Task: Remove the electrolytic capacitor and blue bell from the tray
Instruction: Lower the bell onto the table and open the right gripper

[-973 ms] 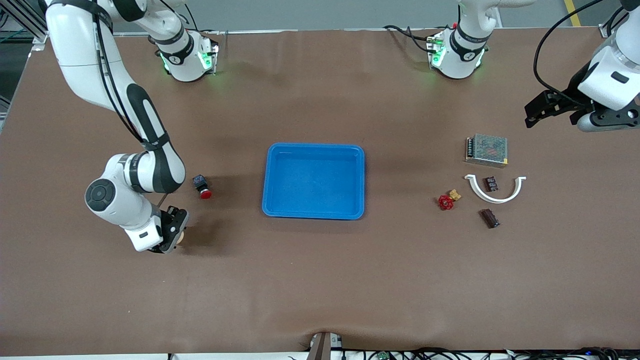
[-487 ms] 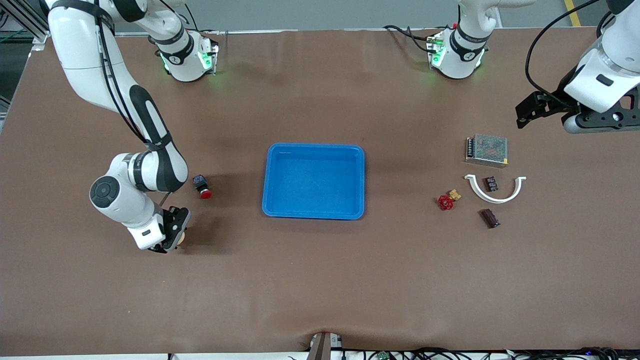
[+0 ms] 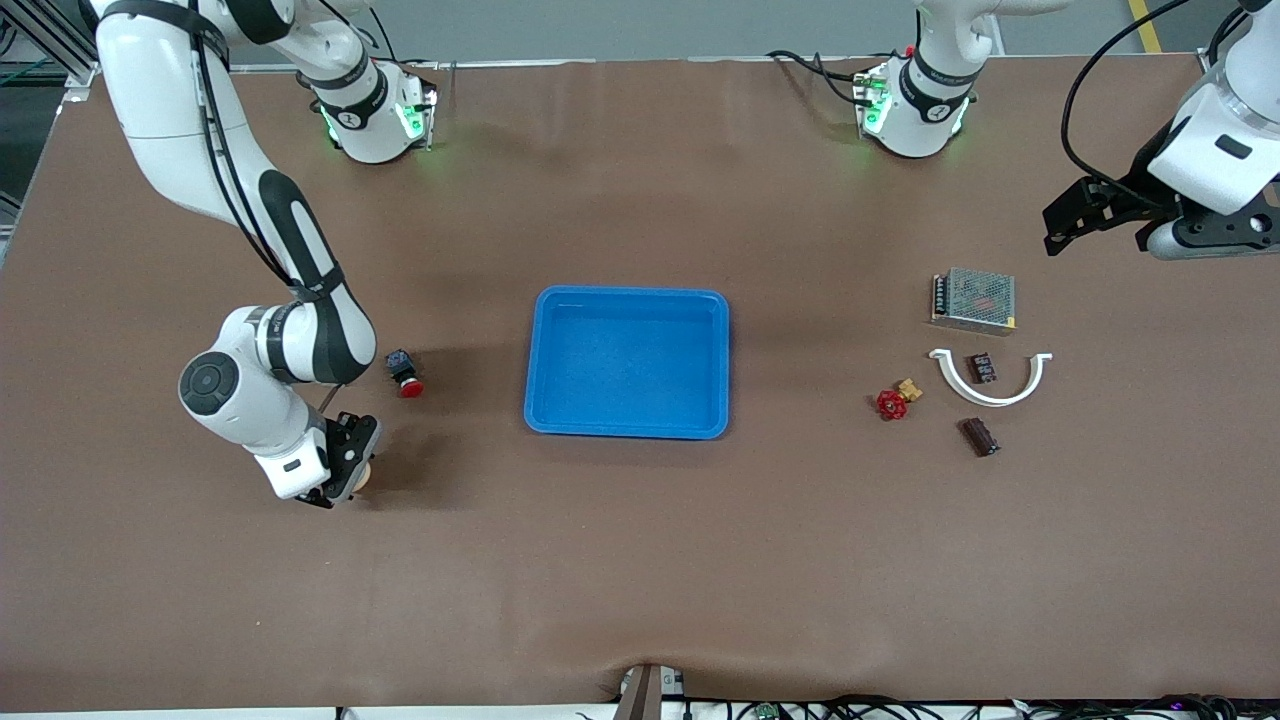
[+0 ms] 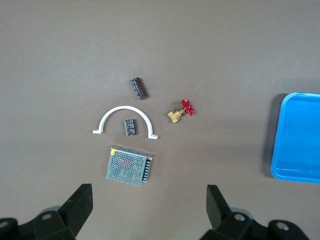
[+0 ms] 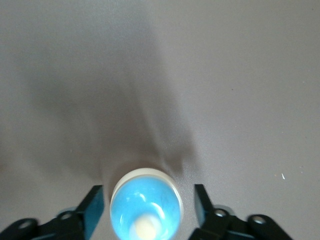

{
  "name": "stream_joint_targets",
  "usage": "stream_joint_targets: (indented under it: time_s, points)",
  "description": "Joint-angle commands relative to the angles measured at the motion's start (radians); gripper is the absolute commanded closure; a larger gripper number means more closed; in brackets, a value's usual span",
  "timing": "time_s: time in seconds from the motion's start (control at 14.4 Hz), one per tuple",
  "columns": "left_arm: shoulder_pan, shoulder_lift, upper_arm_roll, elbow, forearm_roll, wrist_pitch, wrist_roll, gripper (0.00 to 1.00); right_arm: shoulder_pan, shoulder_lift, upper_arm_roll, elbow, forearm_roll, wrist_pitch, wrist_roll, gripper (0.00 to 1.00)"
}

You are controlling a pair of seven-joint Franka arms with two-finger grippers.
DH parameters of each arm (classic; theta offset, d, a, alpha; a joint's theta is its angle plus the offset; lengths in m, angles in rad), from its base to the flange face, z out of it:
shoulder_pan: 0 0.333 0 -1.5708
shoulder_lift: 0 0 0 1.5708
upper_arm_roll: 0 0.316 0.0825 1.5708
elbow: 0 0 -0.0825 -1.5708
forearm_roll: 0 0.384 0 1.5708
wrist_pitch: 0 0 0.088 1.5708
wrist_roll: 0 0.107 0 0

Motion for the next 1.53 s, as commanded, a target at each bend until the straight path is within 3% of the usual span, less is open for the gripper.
stream_joint_targets:
  time_s: [0.0,0.28,0.7,0.9,1.18,1.39,1.46]
  points:
    - [0.004,0.001,-0.004,0.020,0.002,-0.014,0.005,0.00,-0.013,-0.005,0.013,0.004,0.027,-0.004,-0.018,0.00]
    - [0.005,0.001,-0.002,0.017,0.002,-0.015,0.003,0.00,-0.012,-0.016,0.013,0.042,0.025,-0.061,-0.018,0.00]
    - [0.004,-0.002,-0.007,0.018,0.002,-0.029,0.003,0.00,-0.013,-0.059,0.007,0.281,0.021,-0.493,0.095,0.00]
    - [0.005,-0.004,-0.007,0.018,0.002,-0.047,0.004,0.00,-0.006,-0.110,0.007,0.341,0.012,-0.648,0.236,0.00]
    - [0.005,-0.007,-0.004,0.018,0.002,-0.052,0.006,0.00,0.031,-0.232,0.009,0.346,-0.005,-0.835,0.596,0.00]
    - [0.005,-0.008,-0.002,0.020,0.002,-0.060,0.012,0.00,0.150,-0.344,0.012,0.347,-0.148,-0.964,1.050,0.00]
    - [0.005,-0.008,-0.002,0.020,0.002,-0.060,0.011,0.00,0.163,-0.376,0.012,0.347,-0.151,-1.004,1.160,0.00]
